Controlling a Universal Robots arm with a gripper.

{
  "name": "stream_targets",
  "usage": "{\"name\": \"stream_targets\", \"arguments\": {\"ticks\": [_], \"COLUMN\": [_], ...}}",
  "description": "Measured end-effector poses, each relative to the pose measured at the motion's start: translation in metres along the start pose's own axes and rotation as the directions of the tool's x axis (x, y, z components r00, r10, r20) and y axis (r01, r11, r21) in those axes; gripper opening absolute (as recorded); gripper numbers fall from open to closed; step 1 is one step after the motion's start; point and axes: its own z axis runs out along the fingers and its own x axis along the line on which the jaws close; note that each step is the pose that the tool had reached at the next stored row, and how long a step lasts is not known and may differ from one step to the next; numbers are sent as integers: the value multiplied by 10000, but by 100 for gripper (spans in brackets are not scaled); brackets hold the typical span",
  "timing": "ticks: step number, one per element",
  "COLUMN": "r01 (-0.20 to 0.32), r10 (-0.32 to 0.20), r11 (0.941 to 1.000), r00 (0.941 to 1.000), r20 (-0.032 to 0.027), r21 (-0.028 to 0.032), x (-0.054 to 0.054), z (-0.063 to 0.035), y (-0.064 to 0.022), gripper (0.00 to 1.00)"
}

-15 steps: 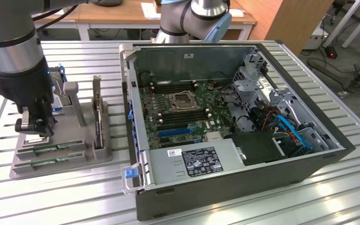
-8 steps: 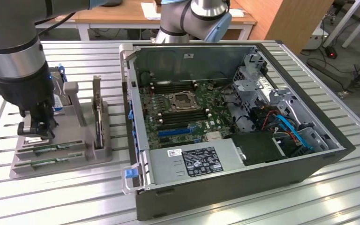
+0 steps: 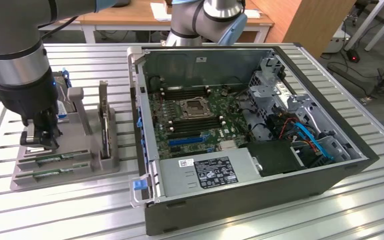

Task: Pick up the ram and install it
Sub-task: 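Pick up the ram and move it above insertion slot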

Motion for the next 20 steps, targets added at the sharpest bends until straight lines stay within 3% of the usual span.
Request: {"name": "stream_targets", "arguments": {"ticks": [11, 20], "r01": [190, 191], "r10": [-190, -191], "r11": [9998, 9998], "r00": [9998, 9998], "r20": [-9, -12], "r21": [-2, -5], "x": [4, 103], "z": [6, 1], "y": [0, -3], "gripper": [35, 35]}}
